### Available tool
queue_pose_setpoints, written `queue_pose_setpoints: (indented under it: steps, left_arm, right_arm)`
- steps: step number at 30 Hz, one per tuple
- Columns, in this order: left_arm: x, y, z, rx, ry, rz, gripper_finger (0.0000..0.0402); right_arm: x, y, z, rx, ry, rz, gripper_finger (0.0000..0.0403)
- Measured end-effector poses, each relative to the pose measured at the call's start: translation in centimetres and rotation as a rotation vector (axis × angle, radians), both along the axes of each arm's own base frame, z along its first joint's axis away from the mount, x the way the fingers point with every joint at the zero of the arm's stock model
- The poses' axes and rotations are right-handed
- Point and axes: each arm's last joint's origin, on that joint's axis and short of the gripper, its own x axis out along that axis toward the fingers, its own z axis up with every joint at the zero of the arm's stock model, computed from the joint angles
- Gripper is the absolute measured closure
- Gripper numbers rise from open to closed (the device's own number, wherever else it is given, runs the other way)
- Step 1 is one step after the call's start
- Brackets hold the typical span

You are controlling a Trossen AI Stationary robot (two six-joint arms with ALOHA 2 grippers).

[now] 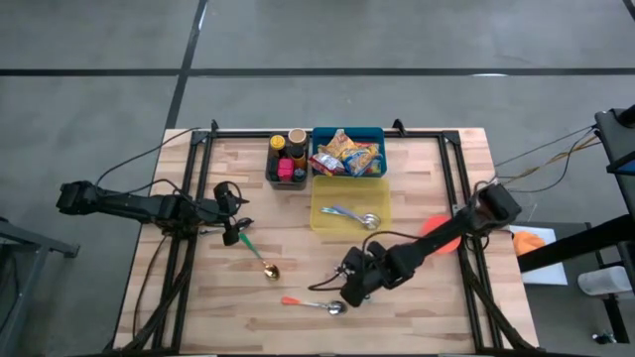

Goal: Pick & Place Food Item
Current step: Put the light blue spoon into the yellow bin

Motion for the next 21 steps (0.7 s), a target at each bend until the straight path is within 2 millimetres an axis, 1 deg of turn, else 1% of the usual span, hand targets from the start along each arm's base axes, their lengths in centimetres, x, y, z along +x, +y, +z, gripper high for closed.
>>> queue_pose_setpoints:
  steps: [3,9,15,21]
  left_arm:
    - [0.0,0.0,0.0,0.0,0.0,0.0,0.0085]
    - [0.0,0.0,0.0,0.0,0.0,0.0,0.0085]
    - [0.0,0.0,0.0,0.0,0.0,0.0,0.0085]
    - [0.0,0.0,0.0,0.0,0.0,0.0,0.0085]
  right_arm:
    - [0.4,0.4,-0.5,-0.006,0.013,0.005,0.0264]
    - [1.4,1.5,-0.6,-0.015,0.025,0.023,0.0264]
    - [2.1,2.7,-1.4,-0.077,0.118,0.068,0.0264]
    - [2.9,3.8,-1.9,-0.121,0.17,0.103,0.0264]
